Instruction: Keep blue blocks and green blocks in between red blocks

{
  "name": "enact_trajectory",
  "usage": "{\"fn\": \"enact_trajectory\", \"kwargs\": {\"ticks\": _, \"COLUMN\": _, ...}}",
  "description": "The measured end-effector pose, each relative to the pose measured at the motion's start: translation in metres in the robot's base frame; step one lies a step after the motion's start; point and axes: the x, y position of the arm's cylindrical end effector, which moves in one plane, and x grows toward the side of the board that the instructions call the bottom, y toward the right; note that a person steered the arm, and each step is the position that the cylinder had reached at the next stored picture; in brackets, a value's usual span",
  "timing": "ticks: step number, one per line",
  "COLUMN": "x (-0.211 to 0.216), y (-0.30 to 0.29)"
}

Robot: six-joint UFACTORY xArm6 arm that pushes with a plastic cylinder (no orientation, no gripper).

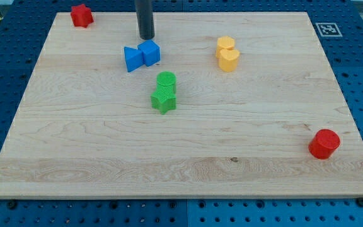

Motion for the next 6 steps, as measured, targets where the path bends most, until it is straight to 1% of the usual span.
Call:
{"fn": "enact_trajectory", "kwargs": {"ticks": 1, "x": 0.003, "y": 0.003}}
{"fn": "enact_trajectory", "kwargs": {"ticks": 2, "x": 0.028, "y": 0.025}}
{"fn": "enact_trajectory", "kwargs": {"ticks": 3, "x": 0.034, "y": 0.03}}
{"fn": "enact_trajectory", "kwargs": {"ticks": 5, "x": 0.037, "y": 0.006}}
{"fn": "enact_trajectory", "kwargs": {"ticks": 6, "x": 0.043, "y": 0.006}}
